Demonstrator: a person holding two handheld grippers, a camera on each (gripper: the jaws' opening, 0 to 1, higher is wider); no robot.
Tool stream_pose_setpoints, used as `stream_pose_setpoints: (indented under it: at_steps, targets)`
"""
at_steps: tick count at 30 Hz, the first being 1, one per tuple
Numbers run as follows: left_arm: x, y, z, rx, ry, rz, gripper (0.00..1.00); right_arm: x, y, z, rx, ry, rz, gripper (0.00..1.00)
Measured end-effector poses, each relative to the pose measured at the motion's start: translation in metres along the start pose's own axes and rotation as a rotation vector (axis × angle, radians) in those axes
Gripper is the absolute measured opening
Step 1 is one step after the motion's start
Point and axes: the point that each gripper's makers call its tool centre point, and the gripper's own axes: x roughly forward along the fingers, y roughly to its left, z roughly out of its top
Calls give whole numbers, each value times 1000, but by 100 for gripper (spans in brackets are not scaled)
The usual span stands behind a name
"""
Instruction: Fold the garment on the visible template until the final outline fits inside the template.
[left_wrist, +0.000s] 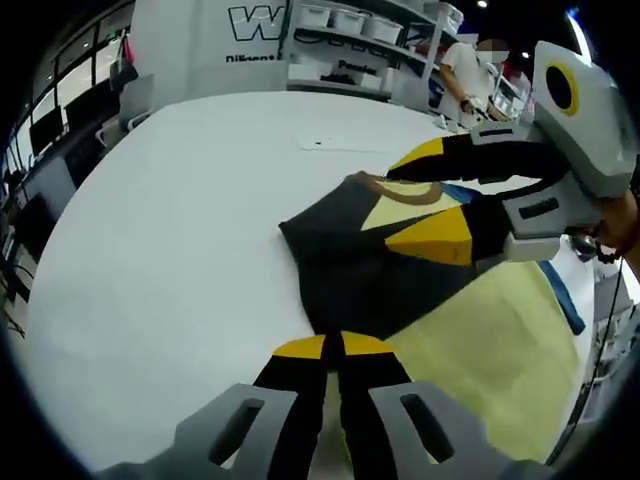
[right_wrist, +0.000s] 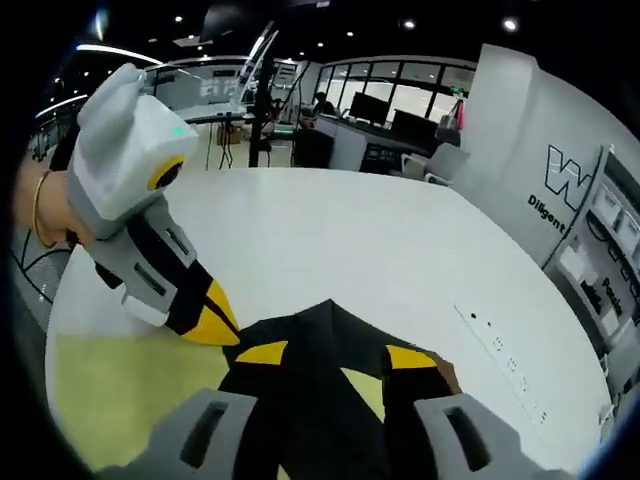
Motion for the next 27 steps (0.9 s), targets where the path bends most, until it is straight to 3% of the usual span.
stream_pose_setpoints:
  at_steps: [13,17,20,23,27]
  targets:
    - [0,1,0,-2,-14,-23,4,41,21,1,-88,47,106,15]
    - [1,1,1,32,-7,-27,4,50,26,-3,-115,76,137,13]
    - [1,0,1,46,-8,-29,4,57,24,-6,-172,98,133,7]
    - [1,0,1,40,-12,-35,4,61,21,-5,-175,108,128,1]
    - [0,0,1,36,-13,-41,4,62,23,-3,-189,112,141,0]
